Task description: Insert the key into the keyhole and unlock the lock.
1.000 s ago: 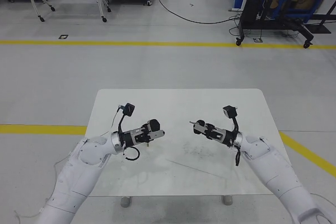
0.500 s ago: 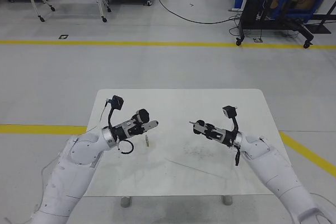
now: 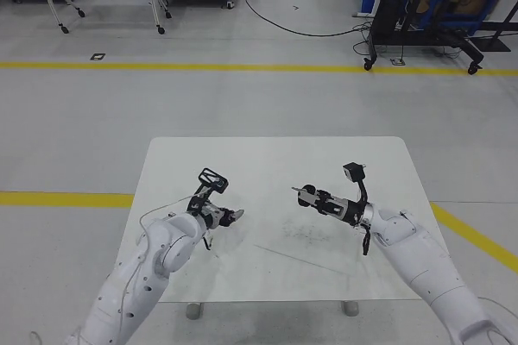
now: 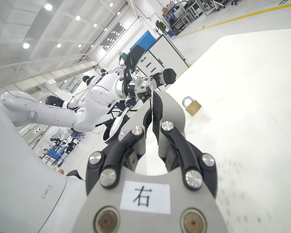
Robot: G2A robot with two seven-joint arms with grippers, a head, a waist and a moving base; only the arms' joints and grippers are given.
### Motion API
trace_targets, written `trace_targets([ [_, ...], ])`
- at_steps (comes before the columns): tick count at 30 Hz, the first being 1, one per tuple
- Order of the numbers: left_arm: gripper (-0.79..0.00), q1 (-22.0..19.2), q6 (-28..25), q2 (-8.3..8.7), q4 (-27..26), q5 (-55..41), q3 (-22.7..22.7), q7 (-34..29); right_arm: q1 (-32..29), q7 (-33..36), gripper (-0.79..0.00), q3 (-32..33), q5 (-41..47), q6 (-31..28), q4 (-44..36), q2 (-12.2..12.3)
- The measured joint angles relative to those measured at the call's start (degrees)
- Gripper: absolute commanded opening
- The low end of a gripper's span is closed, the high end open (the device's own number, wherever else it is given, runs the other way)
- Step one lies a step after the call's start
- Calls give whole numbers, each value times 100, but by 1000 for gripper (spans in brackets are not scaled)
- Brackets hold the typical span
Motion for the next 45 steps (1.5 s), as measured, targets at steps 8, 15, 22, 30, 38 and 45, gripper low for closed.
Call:
trace_targets([
  [8, -246, -402, 193, -132, 522, -34, 379, -600, 0, 0, -785, 0, 0, 0, 0, 0],
  [15, -394, -480, 345, -195, 718, 135, 523, -668, 0, 0, -785, 0, 0, 0, 0, 0],
  [22, -785, -516, 282, -242, 747, 6, 570, -800, 0, 0, -785, 0, 0, 0, 0, 0],
  [30, -785, -492, 286, -258, 809, 106, 524, -705, 0, 0, -785, 0, 0, 0, 0, 0],
  [38, -785, -417, 130, -259, 757, 96, 439, -546, 0, 0, -785, 0, 0, 0, 0, 0],
  [45, -785, -194, -296, -283, 701, -1264, -115, 735, 0, 0, -785, 0, 0, 0, 0, 0],
])
